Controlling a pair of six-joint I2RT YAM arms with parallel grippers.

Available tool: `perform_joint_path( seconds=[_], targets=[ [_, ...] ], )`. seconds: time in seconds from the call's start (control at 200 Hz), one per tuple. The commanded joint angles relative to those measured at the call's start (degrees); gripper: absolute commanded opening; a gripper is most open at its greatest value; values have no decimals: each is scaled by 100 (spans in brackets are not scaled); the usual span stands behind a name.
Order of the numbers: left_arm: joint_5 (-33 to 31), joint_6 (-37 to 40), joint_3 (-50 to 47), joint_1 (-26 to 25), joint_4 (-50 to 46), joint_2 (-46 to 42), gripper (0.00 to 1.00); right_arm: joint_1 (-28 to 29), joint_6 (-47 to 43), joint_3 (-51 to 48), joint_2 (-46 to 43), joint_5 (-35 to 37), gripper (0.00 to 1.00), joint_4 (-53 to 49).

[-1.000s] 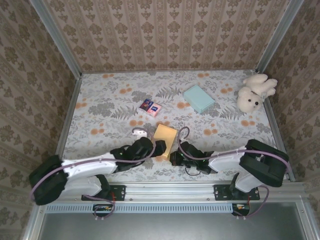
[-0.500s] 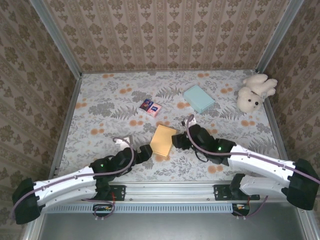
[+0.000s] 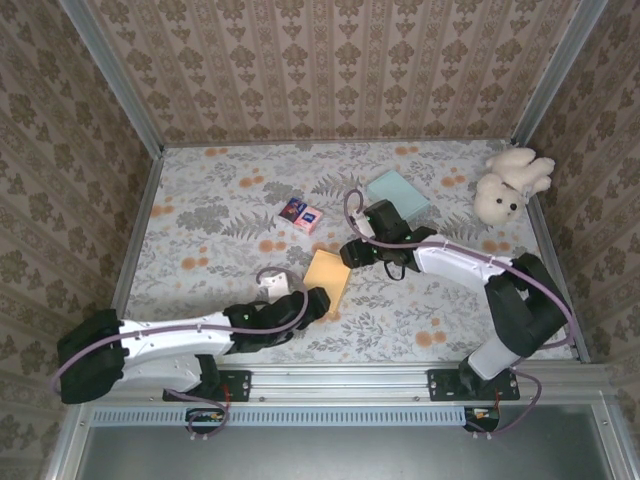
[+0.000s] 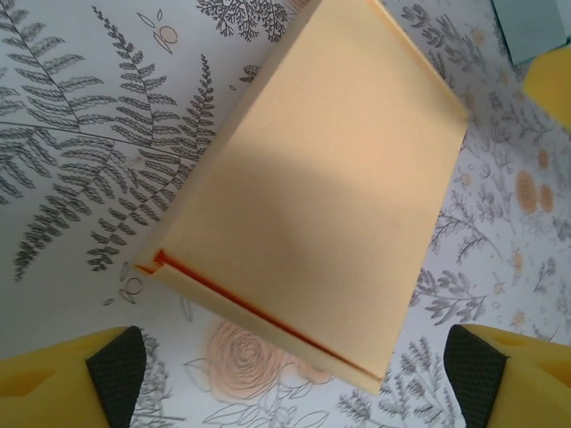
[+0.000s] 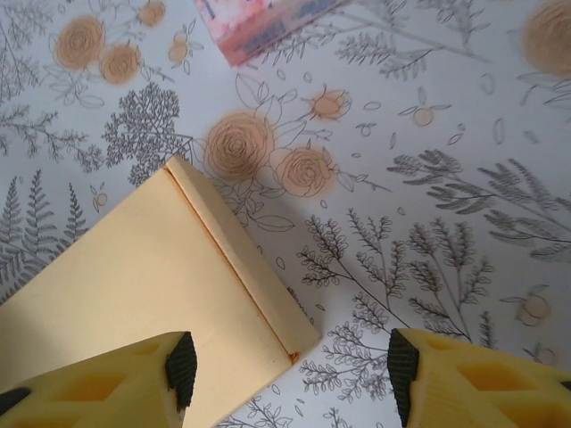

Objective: Fold the paper box

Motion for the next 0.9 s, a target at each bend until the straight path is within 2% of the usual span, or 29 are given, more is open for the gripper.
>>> perform_joint_path(
  seconds=[0.0, 0.375, 0.715, 0.9],
  targets=[
    [-251, -337, 57, -27, 237, 160, 88, -87, -220, 231, 228, -650, 62, 145],
    [-53, -518, 70, 128, 672, 589, 87, -116, -96, 557, 1050, -1133, 60, 371],
    [521, -302, 184, 829, 1242, 1247, 86, -116, 213, 126, 908, -964, 56, 694],
    [648, 91, 527, 1149, 1349, 1560, 85, -116, 639, -408, 644, -955, 54, 1191]
  ],
)
